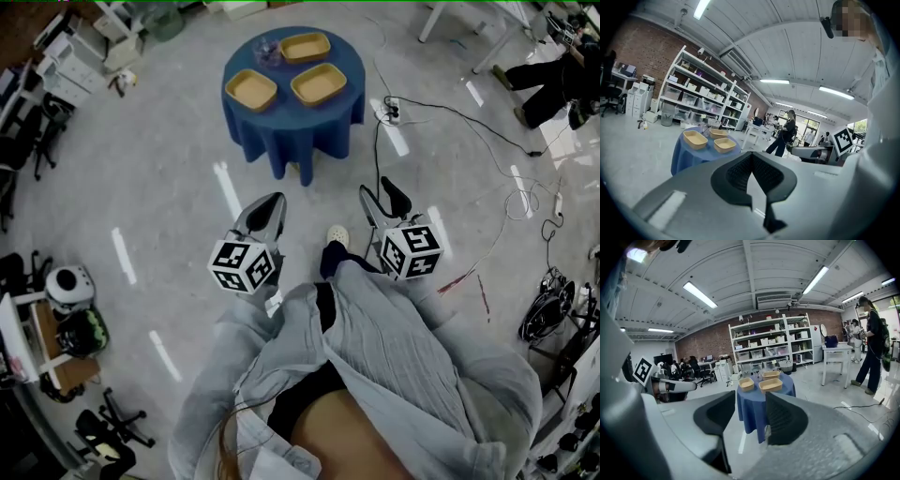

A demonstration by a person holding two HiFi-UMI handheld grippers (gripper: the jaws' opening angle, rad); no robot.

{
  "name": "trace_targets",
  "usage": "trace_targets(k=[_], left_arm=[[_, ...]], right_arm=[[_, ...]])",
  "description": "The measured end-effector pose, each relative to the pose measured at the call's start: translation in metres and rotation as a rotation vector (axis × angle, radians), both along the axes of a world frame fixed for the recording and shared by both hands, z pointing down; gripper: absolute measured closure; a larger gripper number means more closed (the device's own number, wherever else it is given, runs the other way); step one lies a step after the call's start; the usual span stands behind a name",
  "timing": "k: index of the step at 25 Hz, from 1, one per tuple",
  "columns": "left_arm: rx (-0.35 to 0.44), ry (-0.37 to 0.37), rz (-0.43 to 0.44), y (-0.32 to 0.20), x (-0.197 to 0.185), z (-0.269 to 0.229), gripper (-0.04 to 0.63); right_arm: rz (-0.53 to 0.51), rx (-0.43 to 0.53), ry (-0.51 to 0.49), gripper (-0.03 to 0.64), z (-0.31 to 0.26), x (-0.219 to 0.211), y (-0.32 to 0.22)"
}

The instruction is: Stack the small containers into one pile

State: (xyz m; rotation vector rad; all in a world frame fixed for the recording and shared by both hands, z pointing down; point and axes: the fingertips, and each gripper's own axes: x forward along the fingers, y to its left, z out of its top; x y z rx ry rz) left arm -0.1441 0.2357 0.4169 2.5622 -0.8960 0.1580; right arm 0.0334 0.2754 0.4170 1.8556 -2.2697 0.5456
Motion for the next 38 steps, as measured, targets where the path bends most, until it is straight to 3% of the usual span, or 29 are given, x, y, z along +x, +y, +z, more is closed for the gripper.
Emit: trace_targets(k=[9, 24, 31, 38], left_arm=[[-0.012, -0.006, -0.021, -0.057, 0.035, 0.0, 0.581], [0.002, -0.011, -0.04, -0.107, 0.085, 0.001, 0.581], [0.007, -0.013, -0.07, -0.107, 0.097, 0.001, 0.581], [-0.033, -0.036, -0.091, -0.089, 0.082, 0.012, 0.581]], right_arm=[[-0.026, -0.024, -0.006, 0.416, 0.003, 0.035, -0.061], [-0.058, -0.015, -0.021, 0.428, 0.009, 0.084, -0.113], [-0.08, -0.029, -0.028, 0.428, 0.016, 0.097, -0.113], [-0.081, -0.049, -0.06, 0.428, 0.023, 0.085, -0.101]])
